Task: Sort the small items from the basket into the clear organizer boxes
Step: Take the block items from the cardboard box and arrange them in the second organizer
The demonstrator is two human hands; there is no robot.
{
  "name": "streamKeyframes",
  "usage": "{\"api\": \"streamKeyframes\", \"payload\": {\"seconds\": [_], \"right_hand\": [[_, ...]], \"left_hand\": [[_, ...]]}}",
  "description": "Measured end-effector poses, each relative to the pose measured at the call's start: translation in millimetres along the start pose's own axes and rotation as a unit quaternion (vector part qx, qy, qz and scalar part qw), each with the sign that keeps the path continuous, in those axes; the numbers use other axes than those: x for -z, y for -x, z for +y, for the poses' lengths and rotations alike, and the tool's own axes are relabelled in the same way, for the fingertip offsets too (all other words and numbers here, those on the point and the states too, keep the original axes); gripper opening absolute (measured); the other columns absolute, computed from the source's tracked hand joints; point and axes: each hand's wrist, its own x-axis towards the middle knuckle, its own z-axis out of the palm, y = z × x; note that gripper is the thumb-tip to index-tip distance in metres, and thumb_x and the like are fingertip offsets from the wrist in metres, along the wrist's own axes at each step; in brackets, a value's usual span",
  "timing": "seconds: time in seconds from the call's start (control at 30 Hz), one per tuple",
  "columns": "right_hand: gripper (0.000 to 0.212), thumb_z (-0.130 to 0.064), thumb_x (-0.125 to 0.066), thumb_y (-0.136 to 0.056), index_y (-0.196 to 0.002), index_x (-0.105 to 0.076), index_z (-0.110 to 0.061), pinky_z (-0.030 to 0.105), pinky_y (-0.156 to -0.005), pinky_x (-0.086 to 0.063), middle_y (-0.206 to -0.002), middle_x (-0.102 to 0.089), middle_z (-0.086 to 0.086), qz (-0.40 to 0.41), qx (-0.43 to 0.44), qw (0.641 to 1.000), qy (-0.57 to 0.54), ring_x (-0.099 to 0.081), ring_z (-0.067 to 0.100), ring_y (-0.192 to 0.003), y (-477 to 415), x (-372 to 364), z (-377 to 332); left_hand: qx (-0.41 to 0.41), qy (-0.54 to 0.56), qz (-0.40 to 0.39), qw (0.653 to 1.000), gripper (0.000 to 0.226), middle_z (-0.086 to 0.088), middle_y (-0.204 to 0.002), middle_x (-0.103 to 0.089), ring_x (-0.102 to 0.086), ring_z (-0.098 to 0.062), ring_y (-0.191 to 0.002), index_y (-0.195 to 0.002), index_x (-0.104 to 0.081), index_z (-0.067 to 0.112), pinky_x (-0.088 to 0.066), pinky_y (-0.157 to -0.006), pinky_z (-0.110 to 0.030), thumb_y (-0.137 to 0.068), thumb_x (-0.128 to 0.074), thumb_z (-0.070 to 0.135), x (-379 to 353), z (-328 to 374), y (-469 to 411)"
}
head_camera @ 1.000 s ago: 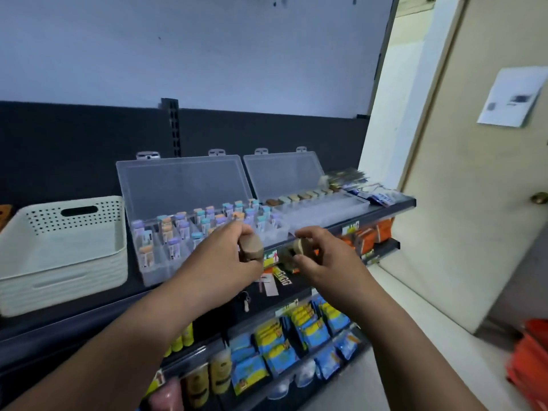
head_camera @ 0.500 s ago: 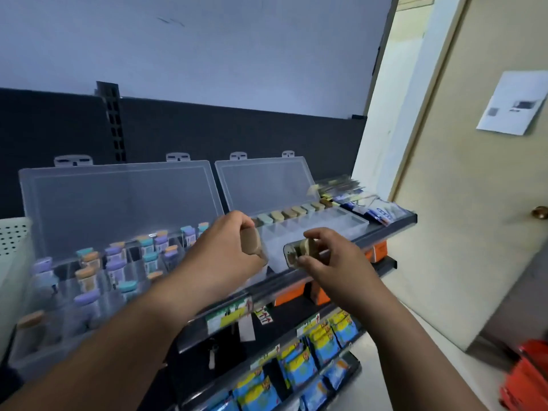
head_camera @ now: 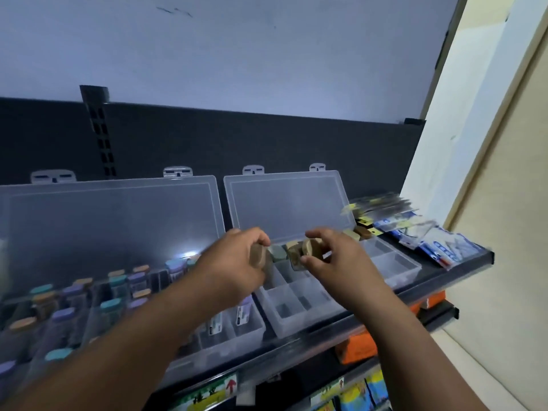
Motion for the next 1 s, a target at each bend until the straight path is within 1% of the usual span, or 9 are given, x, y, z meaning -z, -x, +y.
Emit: {"api": "streamKeyframes", "payload": {"seconds": [0.2,0.3,0.4,0.53,0.67,0.77,0.83,0.9,1.0], "right_hand": [[0.033,-0.035,-0.066,-0.087,-0.119,-0.058,-0.029,0.033,-0.088,-0.05,-0.11,-0.062,-0.004,-0.1,0.05,0.992,0.049,-0.058,0.015,-0.098,-45,-5,17],[0.028,-0.037,-0.064,-0.089,-0.115,-0.057,-0.03,0.03,-0.081,-0.049,-0.101,-0.06,-0.006,-0.159,0.073,0.983,0.057,-0.057,0.013,-0.091,-57,-8,23],[0.023,-0.035,-0.064,-0.088,-0.11,-0.059,-0.028,0.026,-0.076,-0.044,-0.095,-0.059,-0.005,-0.196,0.107,0.972,0.073,-0.056,0.014,-0.089,-65,-11,28],[0.014,-0.038,-0.065,-0.086,-0.093,-0.059,-0.026,0.031,-0.073,-0.047,-0.093,-0.06,-0.002,-0.225,0.152,0.957,0.105,-0.056,0.017,-0.087,-70,-18,32],[0.025,-0.047,-0.065,-0.084,-0.094,-0.058,-0.025,0.026,-0.062,-0.039,-0.09,-0.053,-0.006,-0.261,0.175,0.941,0.128,-0.051,0.012,-0.079,-74,-20,35],[0.028,-0.05,-0.067,-0.082,-0.087,-0.055,-0.026,0.02,-0.054,-0.031,-0.078,-0.046,-0.012,-0.275,0.198,0.932,0.126,-0.043,0.001,-0.067,-75,-20,38],[0.029,-0.051,-0.067,-0.081,-0.086,-0.053,-0.026,0.021,-0.054,-0.031,-0.08,-0.048,-0.01,-0.276,0.213,0.928,0.135,-0.045,0.004,-0.069,-76,-20,40],[0.031,-0.053,-0.066,-0.081,-0.091,-0.055,-0.025,0.025,-0.058,-0.036,-0.09,-0.051,-0.005,-0.281,0.219,0.923,0.147,-0.05,0.011,-0.077,-78,-20,40],[0.035,-0.054,-0.066,-0.08,-0.096,-0.059,-0.023,0.029,-0.067,-0.04,-0.095,-0.054,-0.002,-0.287,0.216,0.921,0.149,-0.052,0.016,-0.084,-80,-18,41]], "left_hand": [[0.074,-0.073,-0.011,0.995,0.019,0.005,-0.101,-0.051,-0.055,-0.016,-0.088,-0.094,-0.058,0.032,-0.052,-0.082,-0.038,-0.079,-0.064,0.021,-16,16,-21],[0.088,-0.099,-0.047,0.99,0.018,0.005,-0.094,-0.057,-0.057,-0.012,-0.084,-0.096,-0.063,0.025,-0.053,-0.079,-0.033,-0.08,-0.068,0.017,-22,22,-28],[0.127,-0.147,-0.045,0.98,0.02,0.005,-0.093,-0.059,-0.056,-0.013,-0.085,-0.094,-0.058,0.028,-0.051,-0.075,-0.032,-0.079,-0.068,0.02,-31,17,-32],[0.137,-0.206,-0.034,0.968,0.019,0.007,-0.095,-0.06,-0.054,-0.016,-0.09,-0.089,-0.056,0.032,-0.042,-0.072,-0.029,-0.076,-0.069,0.028,-40,12,-37],[0.131,-0.247,-0.046,0.959,0.02,0.005,-0.102,-0.063,-0.053,-0.02,-0.099,-0.099,-0.062,0.03,-0.047,-0.086,-0.035,-0.079,-0.066,0.029,-47,11,-38],[0.137,-0.257,-0.053,0.955,0.015,0.002,-0.101,-0.064,-0.055,-0.021,-0.098,-0.097,-0.063,0.029,-0.047,-0.086,-0.035,-0.082,-0.064,0.028,-50,13,-39],[0.143,-0.26,-0.058,0.953,0.009,0.003,-0.098,-0.062,-0.054,-0.02,-0.096,-0.09,-0.06,0.03,-0.046,-0.085,-0.036,-0.083,-0.064,0.027,-52,15,-40],[0.145,-0.267,-0.062,0.951,0.015,0.006,-0.09,-0.056,-0.051,-0.018,-0.092,-0.081,-0.051,0.034,-0.045,-0.083,-0.037,-0.081,-0.065,0.028,-53,15,-40],[0.147,-0.287,-0.045,0.945,0.019,0.006,-0.088,-0.052,-0.051,-0.021,-0.094,-0.081,-0.046,0.035,-0.044,-0.083,-0.037,-0.079,-0.064,0.03,-56,17,-37]]}}
